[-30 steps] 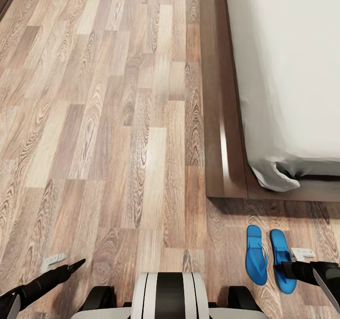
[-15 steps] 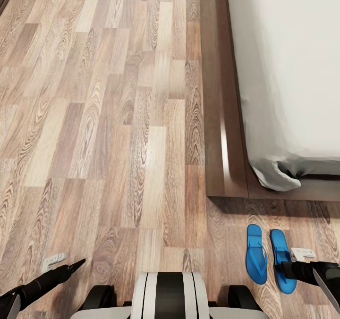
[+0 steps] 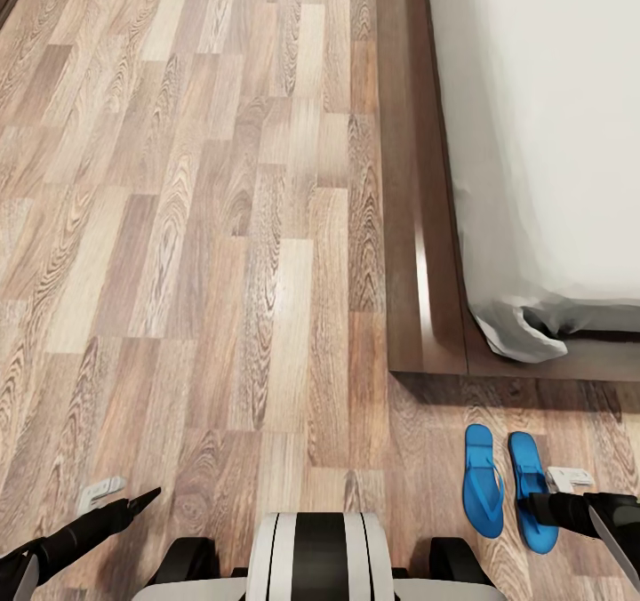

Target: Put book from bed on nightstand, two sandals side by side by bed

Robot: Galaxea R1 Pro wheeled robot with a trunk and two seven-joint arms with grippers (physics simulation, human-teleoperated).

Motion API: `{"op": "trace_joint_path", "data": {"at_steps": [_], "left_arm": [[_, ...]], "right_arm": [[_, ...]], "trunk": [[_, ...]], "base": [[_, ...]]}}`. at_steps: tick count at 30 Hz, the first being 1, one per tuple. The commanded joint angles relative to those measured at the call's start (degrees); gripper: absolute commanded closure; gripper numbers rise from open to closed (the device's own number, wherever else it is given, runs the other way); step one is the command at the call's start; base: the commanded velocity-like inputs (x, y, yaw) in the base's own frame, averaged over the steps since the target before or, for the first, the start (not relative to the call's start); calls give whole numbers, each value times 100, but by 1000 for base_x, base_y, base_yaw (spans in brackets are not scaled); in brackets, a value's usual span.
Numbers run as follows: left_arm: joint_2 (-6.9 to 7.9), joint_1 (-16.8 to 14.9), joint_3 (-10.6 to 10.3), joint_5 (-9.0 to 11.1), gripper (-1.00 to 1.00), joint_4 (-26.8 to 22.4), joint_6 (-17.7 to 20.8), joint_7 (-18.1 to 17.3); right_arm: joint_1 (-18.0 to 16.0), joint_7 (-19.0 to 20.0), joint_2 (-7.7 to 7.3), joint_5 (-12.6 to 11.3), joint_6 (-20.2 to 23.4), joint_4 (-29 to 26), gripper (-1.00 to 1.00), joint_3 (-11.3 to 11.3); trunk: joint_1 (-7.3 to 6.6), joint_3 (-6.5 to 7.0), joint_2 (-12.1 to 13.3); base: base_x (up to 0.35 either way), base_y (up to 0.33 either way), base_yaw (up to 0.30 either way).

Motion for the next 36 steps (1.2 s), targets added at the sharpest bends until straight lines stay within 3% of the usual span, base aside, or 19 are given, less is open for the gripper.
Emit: {"op": "trace_joint_path", "data": {"at_steps": [1,36], "left_arm": [[-6,-5,43,-49,-100,-8,48,-46],[-6,-6,41,-49,-100,-8,48,-46]], "right_arm": [[-1,5,0,-43,42,-6,100,-11],[0,-2,0,-38,41,-6,100,-11]], "trunk": [[1,-3,-1],[8,-69,-5]], "base": [[149,0,0],[5,0,0]]}}
